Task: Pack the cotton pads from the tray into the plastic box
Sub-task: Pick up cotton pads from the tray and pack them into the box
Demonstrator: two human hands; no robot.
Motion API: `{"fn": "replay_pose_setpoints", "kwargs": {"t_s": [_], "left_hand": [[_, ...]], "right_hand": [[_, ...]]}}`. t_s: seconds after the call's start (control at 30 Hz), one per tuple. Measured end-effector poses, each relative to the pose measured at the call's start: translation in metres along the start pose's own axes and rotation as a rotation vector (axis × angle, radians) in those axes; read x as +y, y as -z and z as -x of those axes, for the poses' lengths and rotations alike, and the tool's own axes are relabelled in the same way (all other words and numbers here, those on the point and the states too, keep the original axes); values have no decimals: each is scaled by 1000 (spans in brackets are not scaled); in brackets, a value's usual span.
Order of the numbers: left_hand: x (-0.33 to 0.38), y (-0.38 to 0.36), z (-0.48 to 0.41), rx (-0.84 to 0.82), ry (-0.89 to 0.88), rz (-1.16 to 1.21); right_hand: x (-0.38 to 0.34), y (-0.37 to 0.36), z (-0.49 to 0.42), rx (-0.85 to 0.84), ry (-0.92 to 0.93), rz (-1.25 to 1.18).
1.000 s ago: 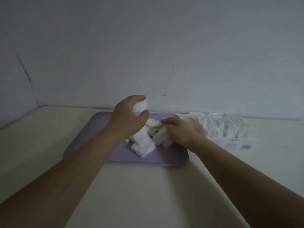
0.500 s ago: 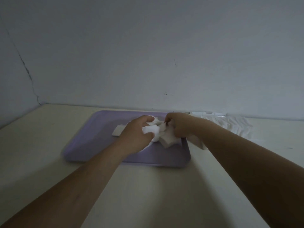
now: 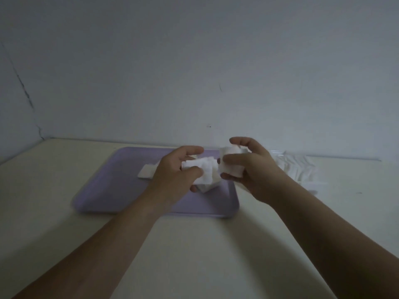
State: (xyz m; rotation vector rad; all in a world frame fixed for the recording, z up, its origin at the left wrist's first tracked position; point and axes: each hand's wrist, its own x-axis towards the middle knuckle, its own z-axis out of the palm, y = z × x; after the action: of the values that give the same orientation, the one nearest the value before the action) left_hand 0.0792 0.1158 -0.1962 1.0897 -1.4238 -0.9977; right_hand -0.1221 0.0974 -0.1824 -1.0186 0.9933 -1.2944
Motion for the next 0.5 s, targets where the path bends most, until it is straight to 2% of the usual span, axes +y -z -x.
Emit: {"fn": "replay_pose_setpoints", "kwargs": {"t_s": [0.17,0.3,0.5], "left_hand": [[-9,-22,9,-19,35,16],[-22,-28,10,10,36,15],[-36,-24,3,-21,37,215]], "right_hand": [[23,19,25,-133,-130,-223],[36,22,28,-198,-50,-215],[47,24,27,-195,7,-188]]}}
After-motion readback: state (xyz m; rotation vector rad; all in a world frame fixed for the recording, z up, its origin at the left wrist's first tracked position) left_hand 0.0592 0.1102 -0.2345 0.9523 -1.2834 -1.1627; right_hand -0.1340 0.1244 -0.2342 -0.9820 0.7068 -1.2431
